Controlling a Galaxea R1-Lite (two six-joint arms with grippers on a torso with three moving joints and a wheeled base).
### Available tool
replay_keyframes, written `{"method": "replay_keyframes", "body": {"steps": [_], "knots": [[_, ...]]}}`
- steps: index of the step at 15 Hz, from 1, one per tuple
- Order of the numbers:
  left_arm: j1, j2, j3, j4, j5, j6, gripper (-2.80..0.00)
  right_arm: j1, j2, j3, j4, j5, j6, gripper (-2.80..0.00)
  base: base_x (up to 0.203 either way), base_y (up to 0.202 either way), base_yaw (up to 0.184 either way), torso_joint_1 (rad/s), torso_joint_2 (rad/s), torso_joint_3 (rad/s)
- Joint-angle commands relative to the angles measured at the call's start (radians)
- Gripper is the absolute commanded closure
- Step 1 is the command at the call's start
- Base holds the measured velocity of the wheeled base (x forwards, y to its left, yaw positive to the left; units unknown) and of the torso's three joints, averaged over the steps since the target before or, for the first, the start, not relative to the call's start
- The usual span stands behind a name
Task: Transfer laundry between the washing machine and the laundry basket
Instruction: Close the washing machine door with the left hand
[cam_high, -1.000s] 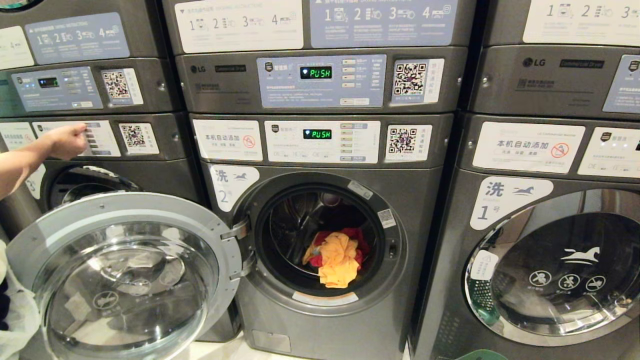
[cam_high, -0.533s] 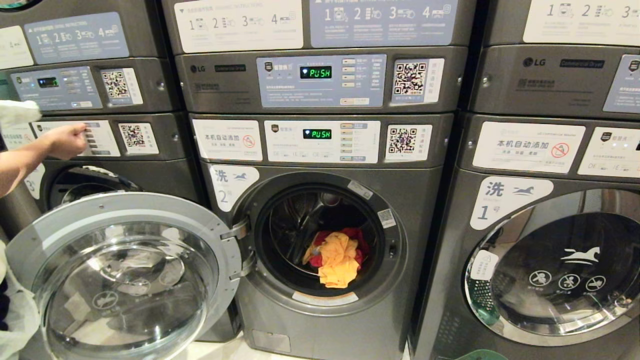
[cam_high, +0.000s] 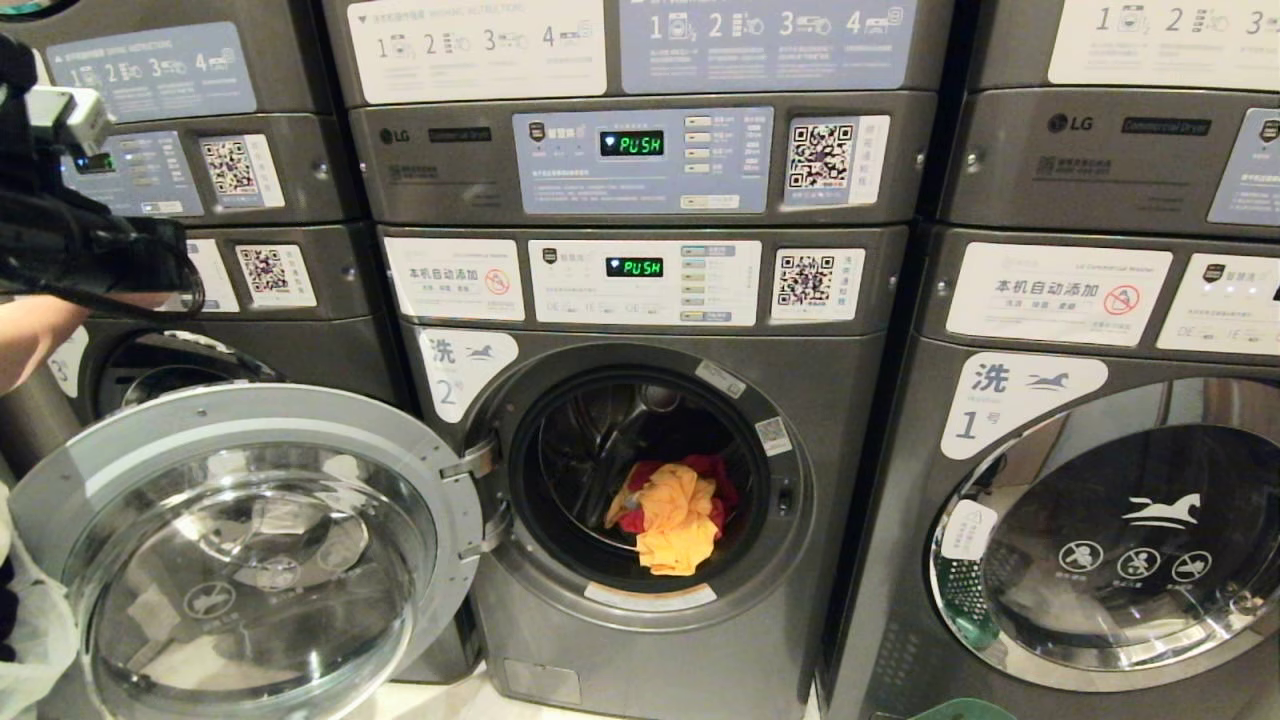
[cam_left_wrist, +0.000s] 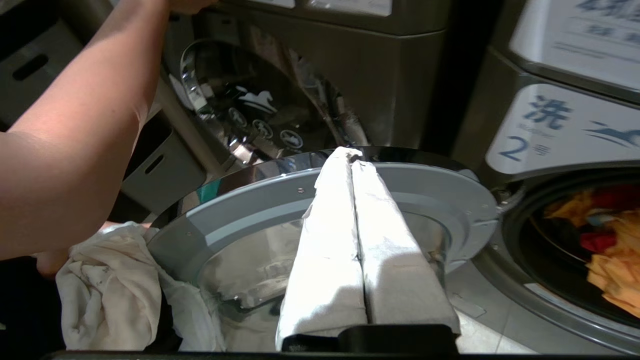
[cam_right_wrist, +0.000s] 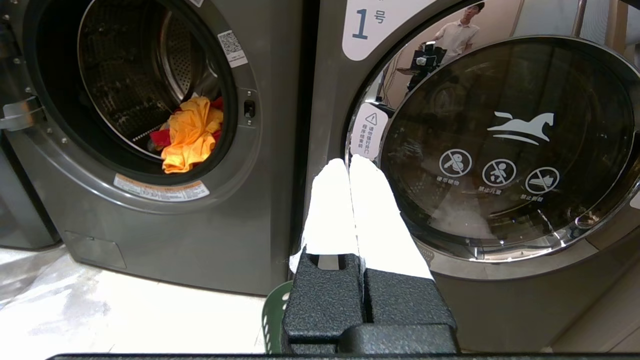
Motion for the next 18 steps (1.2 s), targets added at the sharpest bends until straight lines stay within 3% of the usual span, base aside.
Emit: {"method": "replay_keyframes", "body": {"steps": [1,6,10,14,18], "knots": [[0.031,0.143,-0.084,0.026,0.008,-0.013,0.00,0.000,0.002,0.000,0.000,0.000,0.001,0.00,0.000,0.000,0.000,0.000,0.00,0.000],[0.056,0.349,-0.329,0.158,0.000,-0.039,0.00,0.000,0.002,0.000,0.000,0.001,0.001,0.00,0.000,0.000,0.000,0.000,0.00,0.000],[0.072,0.443,-0.354,0.154,0.059,-0.030,0.00,0.000,0.002,0.000,0.000,0.000,-0.002,0.00,0.000,0.000,0.000,0.000,0.00,0.000],[0.086,0.508,-0.354,-0.023,0.065,-0.070,0.00,0.000,0.002,0.000,0.000,0.001,-0.004,0.00,0.000,0.000,0.000,0.000,0.00,0.000],[0.093,0.535,-0.354,-0.111,0.059,-0.076,0.00,0.000,0.002,0.000,0.000,0.000,0.000,0.00,0.000,0.000,0.000,0.000,0.00,0.000]]}}
